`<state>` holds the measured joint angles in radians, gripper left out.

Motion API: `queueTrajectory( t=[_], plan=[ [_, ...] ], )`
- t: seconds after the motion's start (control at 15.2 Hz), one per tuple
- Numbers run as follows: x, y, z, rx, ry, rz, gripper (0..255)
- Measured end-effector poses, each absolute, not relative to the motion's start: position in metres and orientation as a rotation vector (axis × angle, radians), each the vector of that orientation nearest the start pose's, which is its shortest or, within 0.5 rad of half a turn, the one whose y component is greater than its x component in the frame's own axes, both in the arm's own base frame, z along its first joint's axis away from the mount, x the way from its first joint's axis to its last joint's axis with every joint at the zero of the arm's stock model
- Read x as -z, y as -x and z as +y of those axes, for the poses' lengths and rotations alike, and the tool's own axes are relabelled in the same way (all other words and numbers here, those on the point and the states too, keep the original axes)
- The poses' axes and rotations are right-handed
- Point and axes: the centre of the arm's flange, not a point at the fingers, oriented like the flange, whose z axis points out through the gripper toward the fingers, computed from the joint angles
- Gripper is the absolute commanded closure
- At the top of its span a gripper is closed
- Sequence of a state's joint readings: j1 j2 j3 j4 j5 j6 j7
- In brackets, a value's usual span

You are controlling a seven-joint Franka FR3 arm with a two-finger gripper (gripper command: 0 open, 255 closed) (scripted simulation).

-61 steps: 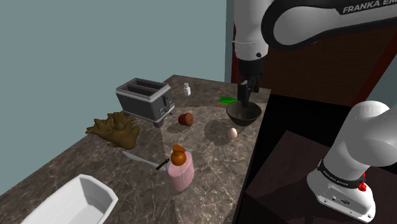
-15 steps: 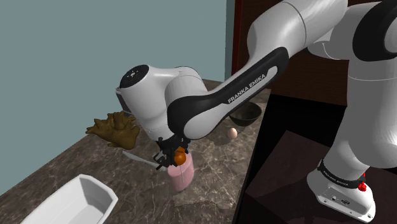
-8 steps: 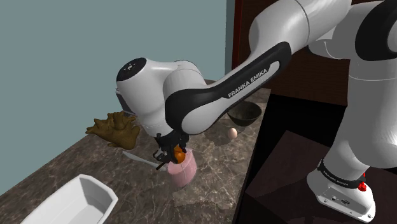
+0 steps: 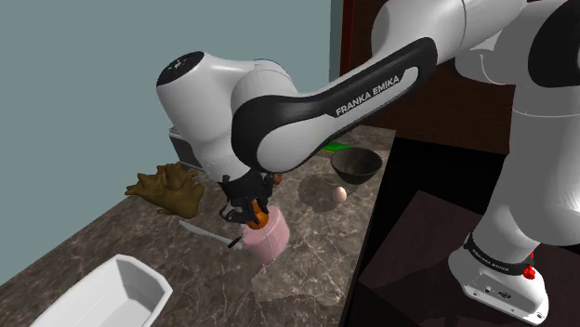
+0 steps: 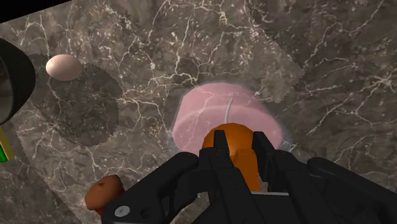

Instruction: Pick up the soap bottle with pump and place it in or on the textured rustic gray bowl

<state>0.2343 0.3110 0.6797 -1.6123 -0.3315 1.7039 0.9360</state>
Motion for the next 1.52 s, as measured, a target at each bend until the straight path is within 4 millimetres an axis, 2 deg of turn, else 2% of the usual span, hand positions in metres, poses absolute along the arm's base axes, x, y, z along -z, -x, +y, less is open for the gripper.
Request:
queueTrajectory(
  t=[1.39, 1.52],
  plan=[
    [-0.576, -0.435, 0.445, 0.027, 3.335, -0.063, 255],
    [-0.581, -0.436, 0.430, 0.027, 3.335, -0.063, 255]
  ],
)
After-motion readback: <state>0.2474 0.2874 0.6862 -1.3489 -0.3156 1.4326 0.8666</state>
